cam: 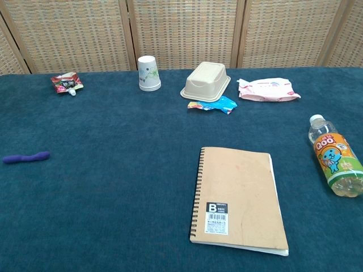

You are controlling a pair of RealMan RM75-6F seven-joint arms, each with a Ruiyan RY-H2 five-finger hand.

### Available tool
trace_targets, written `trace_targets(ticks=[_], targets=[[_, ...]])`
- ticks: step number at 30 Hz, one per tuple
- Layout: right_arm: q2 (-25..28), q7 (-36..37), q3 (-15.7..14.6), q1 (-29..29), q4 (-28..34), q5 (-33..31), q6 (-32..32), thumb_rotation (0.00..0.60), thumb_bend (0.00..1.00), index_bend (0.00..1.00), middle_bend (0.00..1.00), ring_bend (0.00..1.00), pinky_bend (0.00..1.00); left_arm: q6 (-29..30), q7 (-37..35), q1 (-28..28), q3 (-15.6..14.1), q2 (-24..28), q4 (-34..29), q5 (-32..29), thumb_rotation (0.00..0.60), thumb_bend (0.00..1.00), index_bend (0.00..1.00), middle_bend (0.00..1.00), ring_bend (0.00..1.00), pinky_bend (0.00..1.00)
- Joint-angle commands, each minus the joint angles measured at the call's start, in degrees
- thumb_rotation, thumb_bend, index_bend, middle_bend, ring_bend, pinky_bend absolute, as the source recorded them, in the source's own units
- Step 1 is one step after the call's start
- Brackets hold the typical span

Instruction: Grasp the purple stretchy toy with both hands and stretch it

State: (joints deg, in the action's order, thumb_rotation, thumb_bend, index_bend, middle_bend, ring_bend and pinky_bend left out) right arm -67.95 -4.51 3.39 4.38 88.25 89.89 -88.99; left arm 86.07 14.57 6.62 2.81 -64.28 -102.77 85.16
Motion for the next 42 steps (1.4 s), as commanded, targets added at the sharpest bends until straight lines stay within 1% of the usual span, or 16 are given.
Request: trace_targets(ticks=[1, 5, 8, 10, 11, 12, 13, 14, 16, 19, 20, 27, 30, 34, 37, 42], targets=[[0.03, 0.1, 0.01, 0.02, 0.01, -0.04, 0.09, 0.6, 0.0, 0.0, 0.0, 0.0, 0.0, -0.1, 0.04, 0.01, 0.0, 0.0, 0.0, -0.04, 0.6, 0.0, 0.0, 0.0, 0.0, 0.0], [0.0, 0.29, -0.07, 0.03, -0.09, -0.05, 0.31, 0.6, 0.0, 0.0, 0.0, 0.0, 0.0, -1.37, -0.81, 0.51, -0.12, 0.15, 0.1, -0.13, 0.6, 0.0, 0.0, 0.0, 0.0, 0.0], [-0.03, 0.41, -0.14, 0.12, -0.03, -0.01, 0.58, 0.6, 0.0, 0.0, 0.0, 0.0, 0.0, -5.55, -4.5, 2.55, 0.65, -0.08, 2.13, -2.09, 0.6, 0.0, 0.0, 0.0, 0.0, 0.0], [-0.1, 0.3, -0.24, 0.14, 0.02, 0.2, 0.59, 0.6, 0.0, 0.0, 0.0, 0.0, 0.0, -10.47, -7.62, 5.52, 2.57, -2.04, 6.75, -5.24, 0.6, 0.0, 0.01, 0.0, 0.0, 0.0], [-0.11, 0.26, -0.27, 0.14, 0.03, 0.23, 0.63, 0.6, 0.0, 0.0, 0.0, 0.0, 0.0, -11.79, -8.73, 6.27, 2.99, -2.69, 8.13, -5.96, 0.6, 0.0, 0.04, 0.0, 0.0, 0.0], [-0.13, 0.23, -0.31, 0.15, 0.05, 0.26, 0.69, 0.6, 0.0, 0.0, 0.0, 0.0, 0.0, -13.98, -10.59, 7.38, 3.47, -3.62, 10.1, -7.03, 0.6, 0.01, 0.09, 0.0, 0.0, 0.0], [-0.15, 0.21, -0.33, 0.17, 0.04, 0.24, 0.77, 0.6, 0.0, 0.0, 0.0, 0.0, 0.0, -16.38, -12.51, 8.5, 3.78, -4.44, 11.97, -7.95, 0.6, 0.03, 0.16, 0.0, 0.0, 0.0], [-0.2, 0.15, -0.33, 0.23, -0.01, 0.16, 0.95, 0.6, 0.0, 0.0, 0.0, 0.0, 0.0, -19.52, -14.77, 9.96, 3.98, -5.49, 14.57, -8.8, 0.6, 0.05, 0.2, 0.0, 0.0, 0.0], [-0.29, 0.05, -0.29, 0.34, -0.14, -0.11, 1.31, 0.6, 0.0, 0.0, 0.0, 0.0, 0.0, -23.51, -16.85, 12.03, 4.17, -7.37, 18.97, -9.71, 0.6, 0.12, 0.27, 0.0, 0.0, 0.0], [-0.44, 0.05, -0.02, 0.57, -0.41, -1.03, 2.14, 0.6, 0.0, 0.0, 0.0, 0.0, 0.0, -30.52, -19.06, 15.5, 4.74, -10.9, 25.98, -12.42, 0.6, 0.19, 0.31, 0.0, 0.0, 0.0], [-0.47, 0.02, 0.05, 0.63, -0.44, -1.2, 2.3, 0.6, 0.0, 0.0, 0.0, 0.0, 0.0, -31.88, -19.42, 16.32, 4.9, -11.73, 27.61, -12.84, 0.6, 0.21, 0.31, 0.0, 0.0, 0.0], [-0.5, 0.22, 0.23, 0.76, -0.69, -2.06, 3.01, 0.6, 0.0, 0.0, 0.0, 0.0, 0.0, -37.01, -20.32, 19.4, 5.03, -15.13, 33.64, -14.46, 0.6, 0.31, 0.37, 0.0, 0.0, 0.0], [-0.41, 0.43, 0.32, 0.75, -0.69, -2.3, 3.09, 0.6, 0.0, 0.0, 0.0, 0.0, 0.0, -38.21, -19.39, 20.2, 4.81, -16.21, 35.21, -14.98, 0.6, 0.33, 0.38, 0.0, 0.0, 0.0], [-0.23, 0.85, 0.39, 0.69, -0.67, -2.39, 2.98, 0.6, 0.0, 0.0, 0.0, 0.0, 0.0, -38.71, -18.85, 20.58, 4.41, -16.88, 35.79, -15.17, 0.6, 0.34, 0.43, 0.0, 0.0, 0.0], [-0.12, 1.16, 0.45, 0.69, -0.67, -2.48, 3.0, 0.6, 0.0, 0.0, 0.0, 0.0, 0.0, -38.86, -17.8, 20.83, 4.19, -17.32, 36.4, -15.68, 0.6, 0.34, 0.43, 0.0, 0.0, 0.0], [-0.05, 1.45, 0.35, 0.75, -0.67, -2.44, 3.24, 0.6, 0.0, 0.0, 0.0, 0.0, 0.0, -38.55, -13.39, 21.21, 4.02, -19.1, 38.62, -17.75, 0.6, 0.34, 0.43, 0.0, 0.0, 0.0]])
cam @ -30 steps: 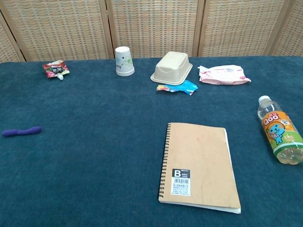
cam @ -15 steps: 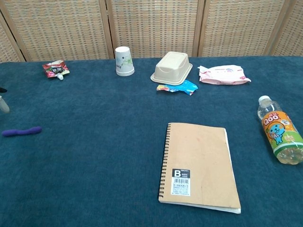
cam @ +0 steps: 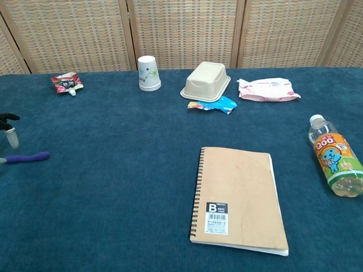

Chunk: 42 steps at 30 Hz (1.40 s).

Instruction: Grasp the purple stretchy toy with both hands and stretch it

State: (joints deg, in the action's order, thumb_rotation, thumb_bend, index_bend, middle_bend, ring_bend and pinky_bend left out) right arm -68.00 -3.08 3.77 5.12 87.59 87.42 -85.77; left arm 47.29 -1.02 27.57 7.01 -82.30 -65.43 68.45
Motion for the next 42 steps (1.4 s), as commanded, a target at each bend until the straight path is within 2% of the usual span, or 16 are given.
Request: trace_targets(ticks=[1, 19, 31, 42], targets=[[-0.02, 0.01, -0.03, 0.02, 0.01, 0.02, 0.06, 0.6, 0.0, 0.0, 0.0, 0.0, 0.0, 0.15, 3.17, 0.38, -0.35, -1.52, 1.8, -1.34, 0.6, 0.34, 0.43, 0.0, 0.0, 0.0], [0.09, 0.58, 0.08, 0.12, -0.14, -0.43, 0.46, 0.6, 0.0, 0.0, 0.0, 0.0, 0.0, -0.06, 7.45, 1.31, -0.64, -3.42, 3.19, -3.42, 0.6, 0.37, 0.45, 0.0, 0.0, 0.0], [0.23, 1.51, 0.01, 0.25, -0.18, -0.42, 0.78, 0.6, 0.0, 0.0, 0.0, 0.0, 0.0, 0.78, 8.38, 1.2, -0.67, -4.75, 4.33, -3.96, 0.6, 0.41, 0.5, 0.0, 0.0, 0.0], [0.29, 1.69, -0.03, 0.3, -0.15, -0.51, 0.97, 0.6, 0.0, 0.0, 0.0, 0.0, 0.0, 0.45, 9.29, 1.25, -0.67, -5.15, 4.73, -4.81, 0.6, 0.41, 0.51, 0.0, 0.0, 0.0]])
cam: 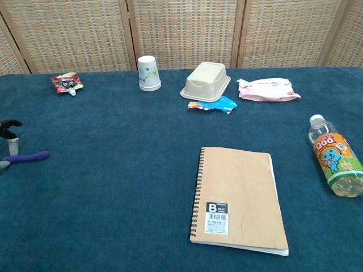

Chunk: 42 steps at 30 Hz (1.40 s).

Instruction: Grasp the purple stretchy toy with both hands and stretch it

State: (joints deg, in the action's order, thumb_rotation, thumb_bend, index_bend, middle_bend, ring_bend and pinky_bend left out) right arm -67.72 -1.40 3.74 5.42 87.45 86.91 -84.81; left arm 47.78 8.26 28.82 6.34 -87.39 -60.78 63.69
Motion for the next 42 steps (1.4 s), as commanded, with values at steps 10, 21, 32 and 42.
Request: trace_targets(ticks=[10, 21, 32, 42], targets=[[0.02, 0.03, -0.05, 0.03, -0.01, 0.0, 0.08, 0.6, 0.0, 0.0, 0.0, 0.0, 0.0, -0.52, -0.33, 0.08, 0.23, -0.26, 0.32, -0.59, 0.6, 0.5, 0.6, 0.0, 0.0, 0.0], [0.01, -0.01, -0.12, 0.06, 0.0, 0.03, 0.17, 0.6, 0.0, 0.0, 0.0, 0.0, 0.0, 0.9, -4.72, -0.6, 0.88, 1.41, -1.93, 1.07, 0.6, 0.51, 0.63, 0.0, 0.0, 0.0], [-0.1, 0.8, -0.05, 0.61, 0.07, -0.03, 1.05, 0.6, 0.0, 0.0, 0.0, 0.0, 0.0, 10.24, -41.78, -2.4, 2.21, 4.03, -5.61, 16.77, 0.6, 0.52, 0.66, 0.0, 0.0, 0.0], [1.77, 7.17, 1.54, 3.64, 0.86, 0.45, 4.01, 0.6, 0.0, 0.02, 0.0, 0.0, 0.0, 14.18, -66.21, 1.26, 4.21, 1.91, -8.62, 21.96, 0.6, 0.52, 0.65, 0.0, 0.0, 0.0]])
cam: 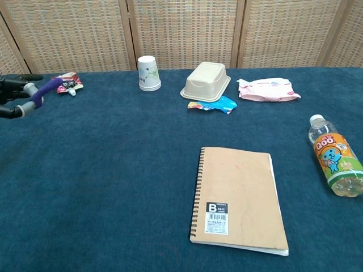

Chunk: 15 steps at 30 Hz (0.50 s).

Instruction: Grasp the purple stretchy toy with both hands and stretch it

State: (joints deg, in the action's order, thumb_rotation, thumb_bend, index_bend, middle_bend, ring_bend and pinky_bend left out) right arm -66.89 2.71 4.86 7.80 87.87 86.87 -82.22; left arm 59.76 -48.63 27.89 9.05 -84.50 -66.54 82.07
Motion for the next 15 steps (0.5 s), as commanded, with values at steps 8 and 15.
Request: trace_targets(ticks=[8, 15], targets=[[4.85, 19.21, 1.56, 6.83, 2.2, 2.36, 8.03, 0.6, 0.0, 0.2, 0.0, 0.0, 0.0, -3.07, -9.11, 8.25, 3.34, -3.66, -6.0, 2.36, 0.6, 0.52, 0.65, 0.0, 0.0, 0.0], [6.65, 27.63, 4.51, 11.82, 6.07, 1.05, 12.44, 0.6, 0.05, 0.29, 0.01, 0.0, 0.0, -8.3, -1.93, 13.61, 5.72, -6.1, -8.02, -1.07, 0.6, 0.51, 0.66, 0.0, 0.0, 0.0]])
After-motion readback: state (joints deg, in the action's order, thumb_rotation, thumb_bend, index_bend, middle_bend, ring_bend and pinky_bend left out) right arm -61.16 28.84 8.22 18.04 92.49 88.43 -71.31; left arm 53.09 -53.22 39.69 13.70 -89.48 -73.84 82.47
